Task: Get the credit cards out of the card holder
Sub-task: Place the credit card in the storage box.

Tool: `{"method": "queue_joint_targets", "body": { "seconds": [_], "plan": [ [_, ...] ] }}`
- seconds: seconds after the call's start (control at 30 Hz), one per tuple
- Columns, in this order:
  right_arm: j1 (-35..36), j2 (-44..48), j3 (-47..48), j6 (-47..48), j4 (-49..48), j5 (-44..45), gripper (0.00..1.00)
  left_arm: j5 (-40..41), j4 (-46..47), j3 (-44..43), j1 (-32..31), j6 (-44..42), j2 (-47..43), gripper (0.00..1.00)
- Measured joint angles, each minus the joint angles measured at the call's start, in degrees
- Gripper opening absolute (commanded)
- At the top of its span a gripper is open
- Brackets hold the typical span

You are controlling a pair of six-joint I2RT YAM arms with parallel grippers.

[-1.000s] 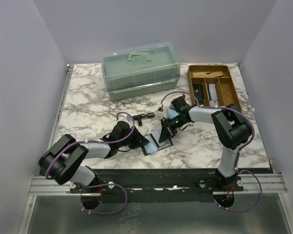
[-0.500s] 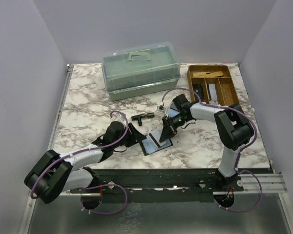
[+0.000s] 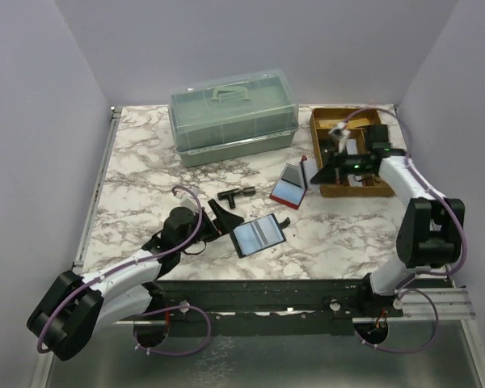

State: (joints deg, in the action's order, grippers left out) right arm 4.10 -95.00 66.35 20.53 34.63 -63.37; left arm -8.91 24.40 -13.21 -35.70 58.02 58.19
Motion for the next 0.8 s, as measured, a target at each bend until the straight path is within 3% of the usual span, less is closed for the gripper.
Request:
{"method": "queue_joint_targets", "body": {
  "seconds": [0.17, 0.33, 0.8],
  "plan": [
    [-15.82, 5.2, 4.87, -1.68, -1.07, 8.15, 0.0, 0.74, 0.87, 0.35, 0.13, -0.2, -2.78, 0.93],
    [-25.42, 1.92, 12.09, -2.21, -2.21, 16.68, 0.0, 0.72, 1.29, 0.81, 0.13, -0.39, -4.94, 0.92],
    [-25.31, -13.68, 19.23, -0.79, 0.68, 25.33, 0.01, 0.74, -5.16, 2.03, 0.13, -1.31, -14.88, 0.92]
  ]
}}
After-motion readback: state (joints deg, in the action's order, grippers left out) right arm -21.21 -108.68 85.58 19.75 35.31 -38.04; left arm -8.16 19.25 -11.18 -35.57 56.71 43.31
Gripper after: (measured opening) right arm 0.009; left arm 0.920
